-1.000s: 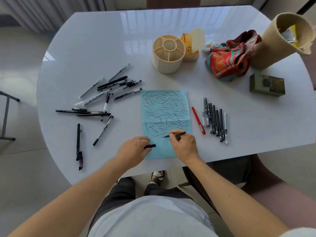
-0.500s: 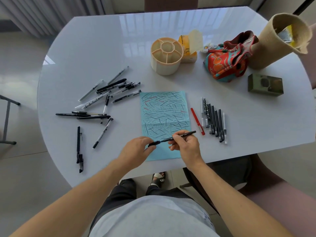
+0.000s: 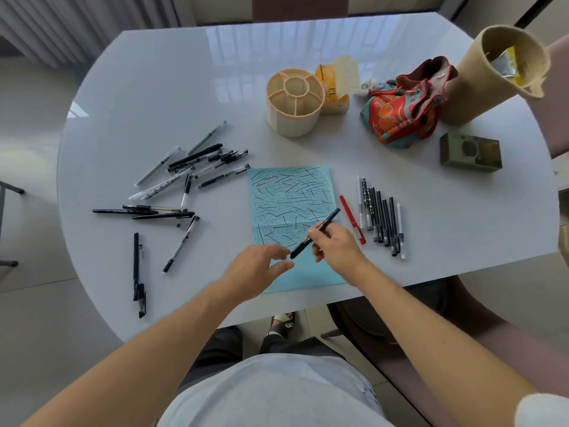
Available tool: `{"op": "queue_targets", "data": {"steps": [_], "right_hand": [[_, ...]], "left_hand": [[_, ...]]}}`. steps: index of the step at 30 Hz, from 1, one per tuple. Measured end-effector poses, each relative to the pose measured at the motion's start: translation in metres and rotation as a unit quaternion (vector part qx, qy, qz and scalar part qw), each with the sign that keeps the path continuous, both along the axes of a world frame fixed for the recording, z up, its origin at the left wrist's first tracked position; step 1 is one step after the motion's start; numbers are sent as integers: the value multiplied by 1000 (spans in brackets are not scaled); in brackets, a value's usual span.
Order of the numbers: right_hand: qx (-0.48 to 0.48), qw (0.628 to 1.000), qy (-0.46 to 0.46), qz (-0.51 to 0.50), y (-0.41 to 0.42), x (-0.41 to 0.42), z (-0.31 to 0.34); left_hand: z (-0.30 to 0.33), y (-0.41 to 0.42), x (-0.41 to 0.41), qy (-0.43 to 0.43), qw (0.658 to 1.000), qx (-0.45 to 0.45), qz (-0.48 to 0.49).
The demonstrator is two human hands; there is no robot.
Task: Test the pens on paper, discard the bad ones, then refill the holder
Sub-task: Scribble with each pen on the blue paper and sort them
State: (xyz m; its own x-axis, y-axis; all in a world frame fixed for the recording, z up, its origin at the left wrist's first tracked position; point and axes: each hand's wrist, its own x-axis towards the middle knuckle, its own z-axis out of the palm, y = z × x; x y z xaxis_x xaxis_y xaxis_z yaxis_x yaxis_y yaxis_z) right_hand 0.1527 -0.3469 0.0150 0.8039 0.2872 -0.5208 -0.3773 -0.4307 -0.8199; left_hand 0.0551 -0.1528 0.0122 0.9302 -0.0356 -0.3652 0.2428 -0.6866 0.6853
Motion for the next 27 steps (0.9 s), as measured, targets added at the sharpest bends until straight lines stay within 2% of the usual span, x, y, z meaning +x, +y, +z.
{"op": "queue_targets", "data": {"steps": [2, 5, 7, 11, 13, 18, 20, 22, 25, 27], "right_hand": [[-165, 981, -84, 54, -9, 36, 2], [-357, 908, -147, 162, -21, 69, -8], [-413, 872, -165, 204, -22, 76, -16], [-487, 818, -220, 214, -9, 87, -13], [-496, 797, -267, 218, 14, 86, -9], [-321, 857, -313, 254, 133, 80, -8], [-273, 855, -333, 290, 181, 82, -7], [-278, 827, -356, 335, 218, 84, -11], [-345, 759, -388, 394, 246, 87, -24], [-354, 738, -404, 408, 250, 85, -28]], "left_hand": [[-6, 12, -1, 3, 999, 30, 18], [-14, 33, -12, -6, 996, 71, 59], [-17, 45, -22, 2, 993, 87, 77], [-19, 65, -37, 13, 988, 105, 112], [-20, 75, -40, 11, 988, 99, 121], [-24, 89, -44, 5, 992, 69, 101], [-24, 92, -46, 1, 994, 61, 93], [-24, 95, -48, 4, 995, 51, 85], [-23, 98, -51, 4, 996, 44, 77], [-22, 100, -55, 14, 996, 36, 75]]}}
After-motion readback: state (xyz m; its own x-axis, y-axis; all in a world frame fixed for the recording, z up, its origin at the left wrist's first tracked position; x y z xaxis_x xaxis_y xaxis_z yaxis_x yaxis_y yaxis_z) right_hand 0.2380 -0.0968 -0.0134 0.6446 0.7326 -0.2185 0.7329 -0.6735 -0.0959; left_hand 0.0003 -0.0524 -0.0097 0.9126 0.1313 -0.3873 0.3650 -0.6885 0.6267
